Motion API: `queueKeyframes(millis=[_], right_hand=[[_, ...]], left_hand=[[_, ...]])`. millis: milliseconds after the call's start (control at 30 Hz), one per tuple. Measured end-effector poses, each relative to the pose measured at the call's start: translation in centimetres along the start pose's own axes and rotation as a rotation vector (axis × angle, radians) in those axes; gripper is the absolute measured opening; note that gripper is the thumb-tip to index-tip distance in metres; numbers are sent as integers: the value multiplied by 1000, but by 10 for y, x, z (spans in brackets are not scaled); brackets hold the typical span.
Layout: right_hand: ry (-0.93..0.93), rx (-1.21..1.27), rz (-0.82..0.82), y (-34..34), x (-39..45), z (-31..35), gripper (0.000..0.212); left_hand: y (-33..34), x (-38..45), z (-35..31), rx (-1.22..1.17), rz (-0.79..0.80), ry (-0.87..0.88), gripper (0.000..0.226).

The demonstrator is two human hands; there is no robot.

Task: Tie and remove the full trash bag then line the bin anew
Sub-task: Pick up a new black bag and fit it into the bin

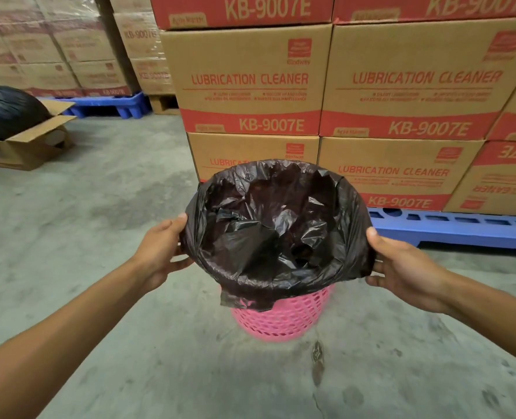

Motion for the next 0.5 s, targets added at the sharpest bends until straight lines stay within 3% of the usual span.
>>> queueKeyframes(millis=[133, 267, 333, 400, 500], right_hand=[[-4, 4, 4, -10, 3, -10, 33], [55, -181, -66, -22, 5, -23, 47], [88, -204, -70, -23, 9, -25, 49], [125, -208, -51, -23, 13, -28, 41], [157, -228, -93, -27, 20, -25, 25]], left_hand=[[-8, 8, 14, 17, -33, 4, 25], [-14, 9, 27, -8, -51, -61, 25], [-12, 8, 28, -102, 3, -140, 37], [-7, 9, 23, -109, 86, -188, 47], [-4, 13, 12, -55, 126, -145, 32]])
Point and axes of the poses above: each hand's wrist, its own x-axis towards the middle knuckle, its own y-axis out of the palm, z = x × y, the point moved 8 cm from there along x, towards the middle knuckle, and after that the axes turned 3 degrees about x, right-handed, at the moved point
